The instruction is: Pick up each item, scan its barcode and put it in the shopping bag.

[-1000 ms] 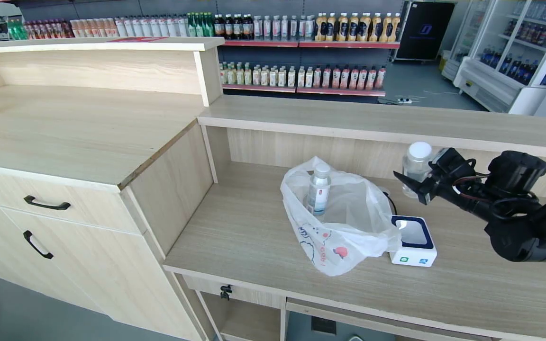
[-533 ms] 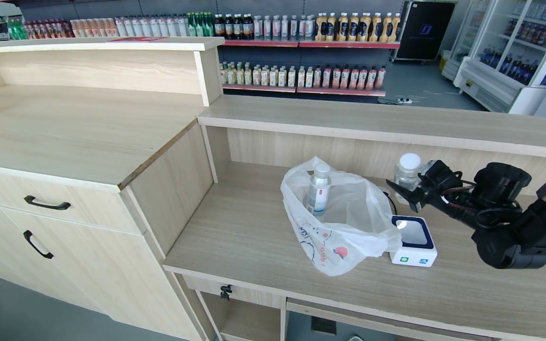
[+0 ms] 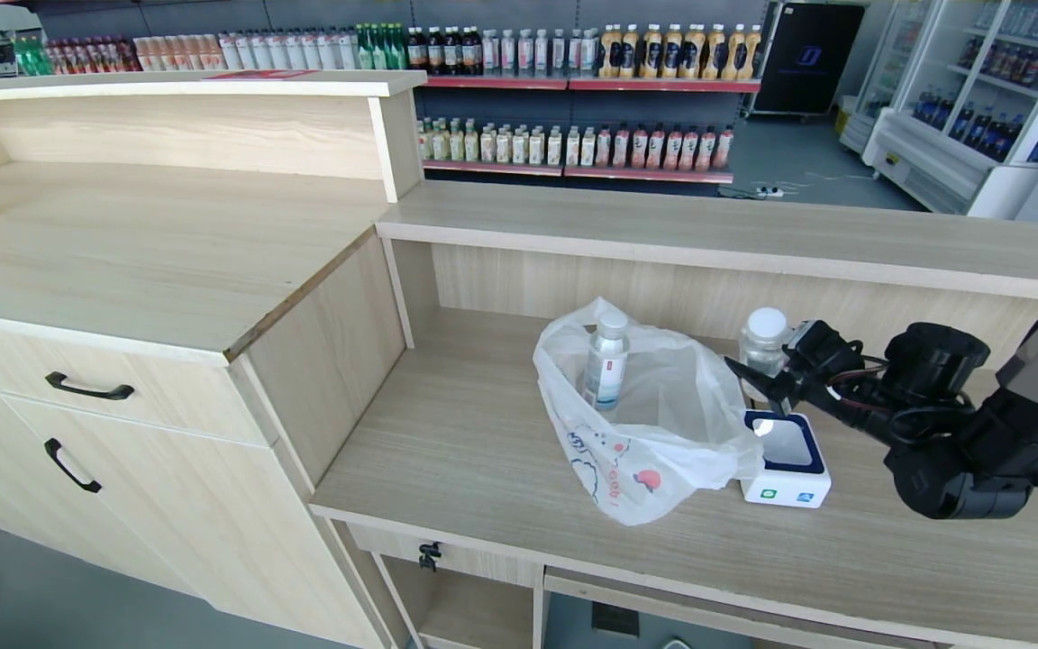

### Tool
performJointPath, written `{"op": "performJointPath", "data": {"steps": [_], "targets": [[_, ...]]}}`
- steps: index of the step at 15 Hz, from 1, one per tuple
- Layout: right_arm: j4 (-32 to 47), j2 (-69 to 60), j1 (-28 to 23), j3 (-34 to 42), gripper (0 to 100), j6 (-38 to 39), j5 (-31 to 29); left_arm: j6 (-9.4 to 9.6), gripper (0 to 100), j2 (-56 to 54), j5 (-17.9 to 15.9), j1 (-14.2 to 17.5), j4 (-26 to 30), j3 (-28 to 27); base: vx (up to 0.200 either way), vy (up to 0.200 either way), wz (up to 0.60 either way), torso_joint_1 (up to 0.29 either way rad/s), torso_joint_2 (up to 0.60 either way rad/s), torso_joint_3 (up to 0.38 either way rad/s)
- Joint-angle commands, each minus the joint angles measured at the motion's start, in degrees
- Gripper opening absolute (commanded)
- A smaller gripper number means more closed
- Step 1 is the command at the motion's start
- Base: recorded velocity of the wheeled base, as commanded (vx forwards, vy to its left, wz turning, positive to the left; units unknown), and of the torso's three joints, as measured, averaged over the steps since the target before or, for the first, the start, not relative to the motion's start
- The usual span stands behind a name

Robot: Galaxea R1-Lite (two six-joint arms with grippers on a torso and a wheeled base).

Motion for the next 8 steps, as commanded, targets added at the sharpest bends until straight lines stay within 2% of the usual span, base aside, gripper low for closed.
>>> {"op": "performJointPath", "data": {"steps": [1, 8], "targets": [[-0.3, 0.3, 0.0, -0.1, 0, 0.0, 0.3, -0.01, 100, 0.0, 0.0, 0.0, 0.0, 0.0, 0.000, 0.000, 0.00, 0.000, 0.00, 0.000], [-0.7, -0.1, -0.1, 0.5, 0, -1.0, 0.3, -0.01, 100, 0.0, 0.0, 0.0, 0.0, 0.0, 0.000, 0.000, 0.00, 0.000, 0.00, 0.000]]}}
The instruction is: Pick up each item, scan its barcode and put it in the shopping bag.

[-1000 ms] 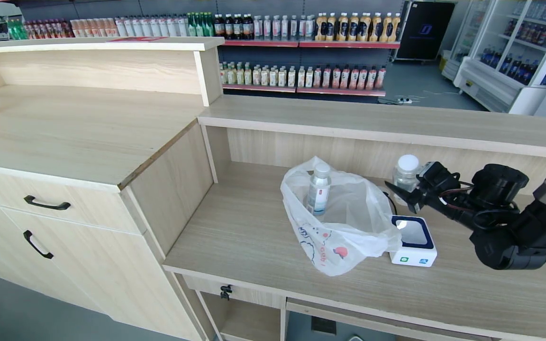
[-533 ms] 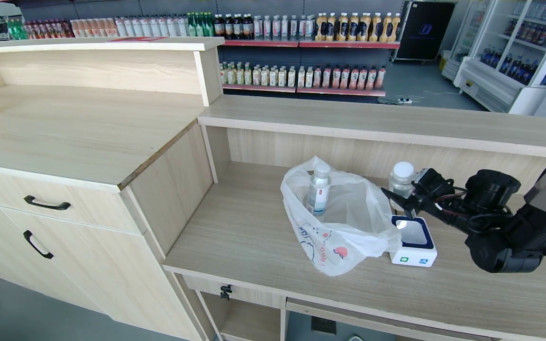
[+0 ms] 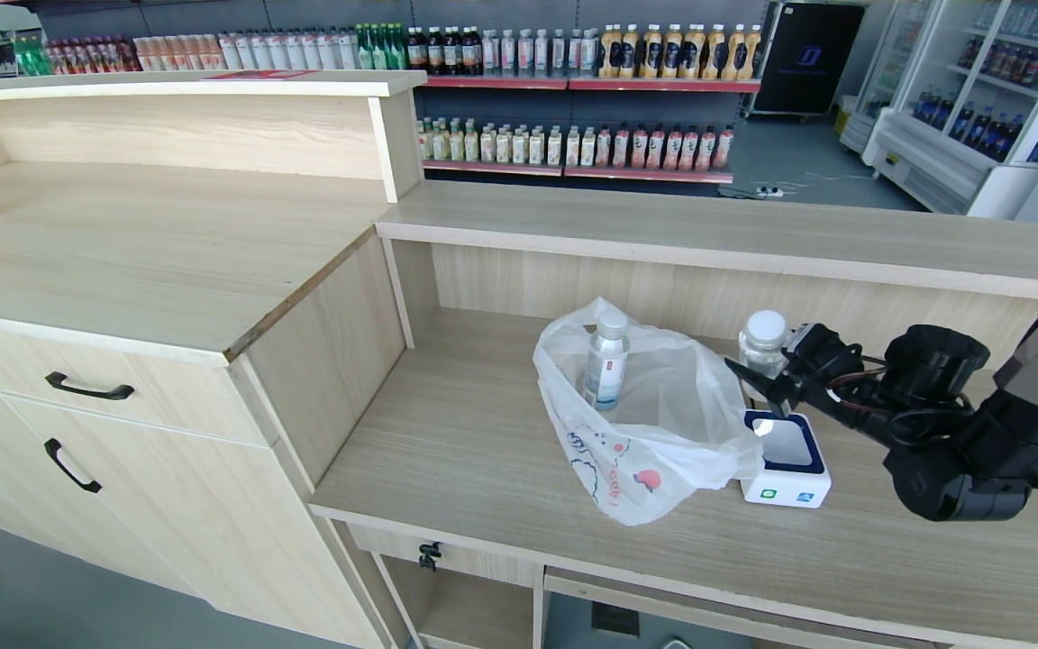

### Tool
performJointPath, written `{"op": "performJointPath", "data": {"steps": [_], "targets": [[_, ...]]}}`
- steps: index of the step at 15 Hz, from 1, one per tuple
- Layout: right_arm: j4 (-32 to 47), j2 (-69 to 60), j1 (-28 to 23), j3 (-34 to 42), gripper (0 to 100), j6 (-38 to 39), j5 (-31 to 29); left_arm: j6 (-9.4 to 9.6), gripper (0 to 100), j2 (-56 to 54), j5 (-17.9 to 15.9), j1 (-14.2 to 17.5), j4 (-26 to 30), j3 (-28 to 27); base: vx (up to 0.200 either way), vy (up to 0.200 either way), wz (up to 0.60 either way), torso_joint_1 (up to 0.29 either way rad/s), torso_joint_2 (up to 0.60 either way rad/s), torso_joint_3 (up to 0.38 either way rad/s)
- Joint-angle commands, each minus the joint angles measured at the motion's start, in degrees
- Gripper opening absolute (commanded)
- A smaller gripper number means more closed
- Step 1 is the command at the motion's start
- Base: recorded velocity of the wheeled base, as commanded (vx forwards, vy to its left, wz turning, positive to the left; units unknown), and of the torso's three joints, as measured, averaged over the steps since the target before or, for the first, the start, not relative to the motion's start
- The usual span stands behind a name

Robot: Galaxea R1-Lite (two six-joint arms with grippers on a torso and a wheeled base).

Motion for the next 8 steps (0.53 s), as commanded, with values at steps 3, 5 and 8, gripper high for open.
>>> {"op": "performJointPath", "data": {"steps": [3, 5, 8], "targets": [[0.4, -0.7, 0.0, 0.7, 0, -0.4, 0.0, -0.01, 100, 0.0, 0.0, 0.0, 0.0, 0.0, 0.000, 0.000, 0.00, 0.000, 0.00, 0.000], [0.4, -0.7, 0.0, 0.7, 0, -1.0, 0.0, -0.01, 100, 0.0, 0.0, 0.0, 0.0, 0.0, 0.000, 0.000, 0.00, 0.000, 0.00, 0.000], [0.8, -1.2, 0.0, 0.7, 0, -1.0, 0.0, -0.01, 100, 0.0, 0.0, 0.0, 0.0, 0.0, 0.000, 0.000, 0.00, 0.000, 0.00, 0.000]]}}
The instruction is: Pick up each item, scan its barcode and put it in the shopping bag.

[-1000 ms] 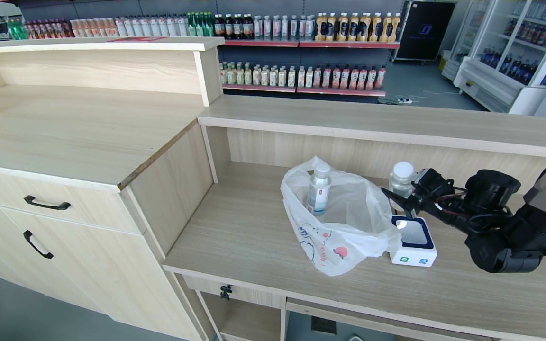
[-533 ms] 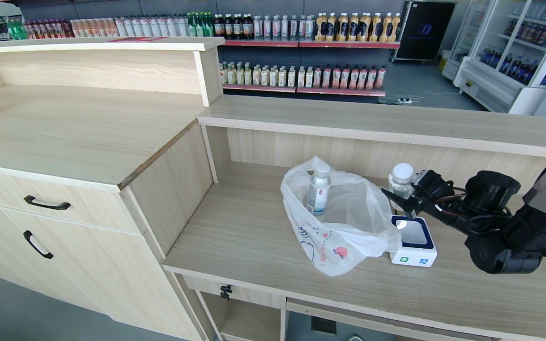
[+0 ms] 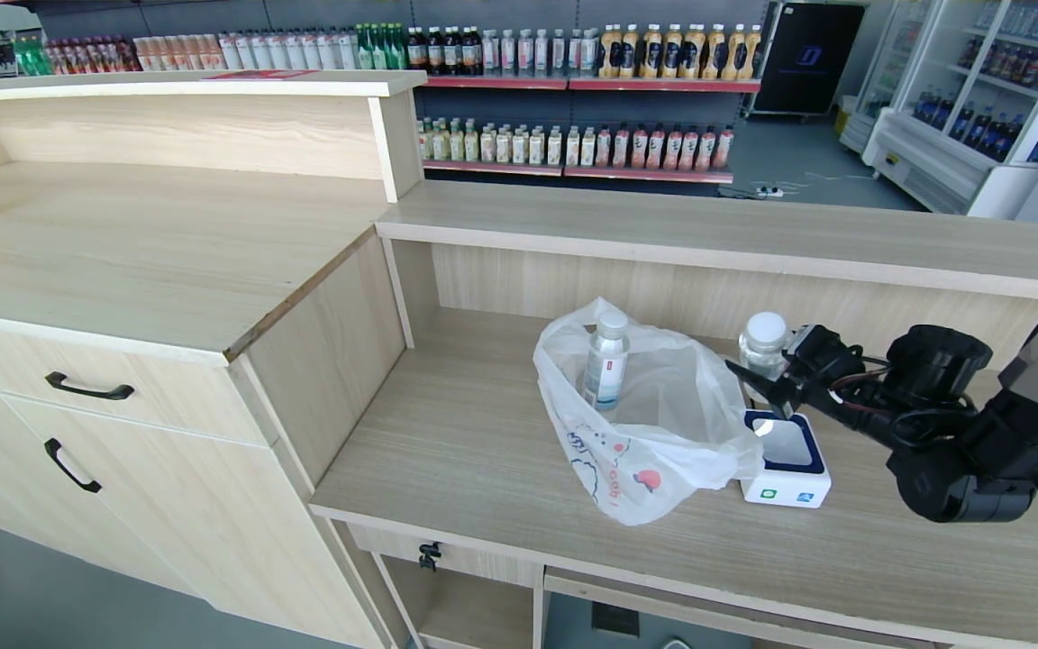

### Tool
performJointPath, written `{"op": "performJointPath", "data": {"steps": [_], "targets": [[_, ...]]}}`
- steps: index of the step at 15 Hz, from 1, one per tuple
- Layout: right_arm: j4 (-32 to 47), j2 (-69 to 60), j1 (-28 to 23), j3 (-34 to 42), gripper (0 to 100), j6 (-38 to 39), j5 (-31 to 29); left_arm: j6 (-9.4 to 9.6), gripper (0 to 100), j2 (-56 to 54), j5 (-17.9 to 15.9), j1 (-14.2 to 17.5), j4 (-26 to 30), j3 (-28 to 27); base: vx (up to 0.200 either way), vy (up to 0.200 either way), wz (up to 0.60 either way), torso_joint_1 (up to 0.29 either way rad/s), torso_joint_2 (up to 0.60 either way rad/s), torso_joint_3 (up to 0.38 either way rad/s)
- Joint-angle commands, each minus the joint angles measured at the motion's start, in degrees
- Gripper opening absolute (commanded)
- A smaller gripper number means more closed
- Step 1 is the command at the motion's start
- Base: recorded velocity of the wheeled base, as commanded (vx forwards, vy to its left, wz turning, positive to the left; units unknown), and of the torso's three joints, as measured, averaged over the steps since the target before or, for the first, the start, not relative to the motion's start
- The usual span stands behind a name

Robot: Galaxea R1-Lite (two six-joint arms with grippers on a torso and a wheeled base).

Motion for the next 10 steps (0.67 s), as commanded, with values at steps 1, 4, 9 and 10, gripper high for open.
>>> {"op": "performJointPath", "data": {"steps": [1, 4, 9, 10], "targets": [[1.0, -2.2, 0.0, -0.2, 0, 0.4, -0.2, -0.01, 100, 0.0, 0.0, 0.0, 0.0, 0.0, 0.000, 0.000, 0.00, 0.000, 0.00, 0.000], [17.3, -15.7, -1.5, -0.4, 0, 5.8, -2.4, -0.01, 100, 0.0, 0.0, 0.0, 0.0, 0.0, 0.000, 0.000, 0.00, 0.000, 0.00, 0.000], [36.5, -34.7, -1.4, 1.2, 0, 26.2, -22.8, -0.01, 100, 0.0, 0.0, 0.0, 0.0, 0.0, 0.000, 0.000, 0.00, 0.000, 0.00, 0.000], [39.2, -36.1, -1.2, 1.8, 0, 26.5, -29.0, -0.01, 100, 0.0, 0.0, 0.0, 0.0, 0.0, 0.000, 0.000, 0.00, 0.000, 0.00, 0.000]]}}
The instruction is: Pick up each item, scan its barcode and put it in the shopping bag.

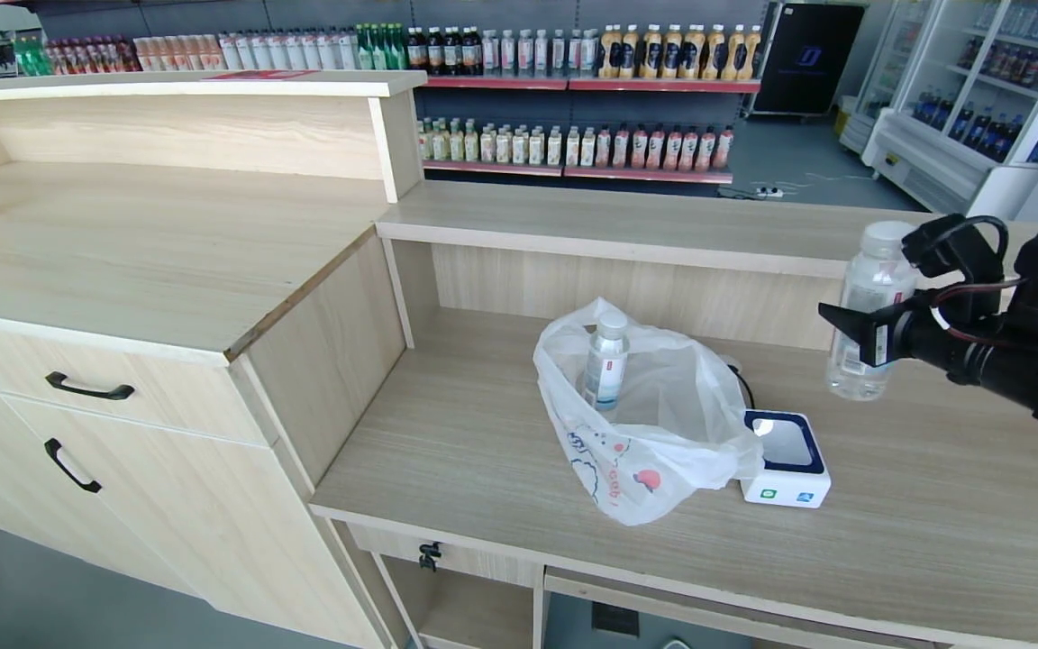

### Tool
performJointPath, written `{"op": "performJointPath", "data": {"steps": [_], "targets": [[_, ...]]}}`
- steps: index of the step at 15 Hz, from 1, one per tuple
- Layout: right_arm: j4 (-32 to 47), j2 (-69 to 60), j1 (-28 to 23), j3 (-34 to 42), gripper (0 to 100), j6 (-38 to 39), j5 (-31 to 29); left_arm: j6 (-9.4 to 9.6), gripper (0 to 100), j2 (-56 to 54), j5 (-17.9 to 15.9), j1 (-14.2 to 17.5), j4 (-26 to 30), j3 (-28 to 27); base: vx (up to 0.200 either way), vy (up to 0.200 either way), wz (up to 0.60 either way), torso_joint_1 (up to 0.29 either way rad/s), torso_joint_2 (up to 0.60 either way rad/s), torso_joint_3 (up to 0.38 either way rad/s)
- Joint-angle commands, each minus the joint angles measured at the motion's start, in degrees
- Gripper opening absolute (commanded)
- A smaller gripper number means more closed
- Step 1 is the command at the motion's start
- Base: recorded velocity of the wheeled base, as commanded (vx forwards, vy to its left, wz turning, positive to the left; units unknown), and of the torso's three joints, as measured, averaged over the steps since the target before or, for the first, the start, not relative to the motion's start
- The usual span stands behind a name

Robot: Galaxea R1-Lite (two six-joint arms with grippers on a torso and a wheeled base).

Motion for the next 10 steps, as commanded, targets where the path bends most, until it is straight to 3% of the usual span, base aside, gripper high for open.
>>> {"op": "performJointPath", "data": {"steps": [1, 3, 6, 10], "targets": [[6.0, -9.6, 0.7, 1.8, 0, 2.4, -8.7, -0.01, 100, 0.0, 0.0, 0.0, 0.0, 0.0, 0.000, 0.000, 0.00, 0.000, 0.00, 0.000], [9.6, -11.4, 1.7, 3.2, 0, 2.5, -14.1, -0.01, 100, 0.0, 0.0, 0.0, 0.0, 0.0, 0.000, 0.000, 0.00, 0.000, 0.00, 0.000], [9.7, -11.2, 2.0, 3.4, 0, 2.5, -15.7, -0.01, 100, 0.0, 0.0, 0.0, 0.0, 0.0, 0.000, 0.000, 0.00, 0.000, 0.00, 0.000], [8.1, -9.6, 2.5, 3.2, 0, 2.5, -15.8, -0.01, 100, 0.0, 0.0, 0.0, 0.0, 0.0, 0.000, 0.000, 0.60, 0.002, 0.00, 0.006]]}}
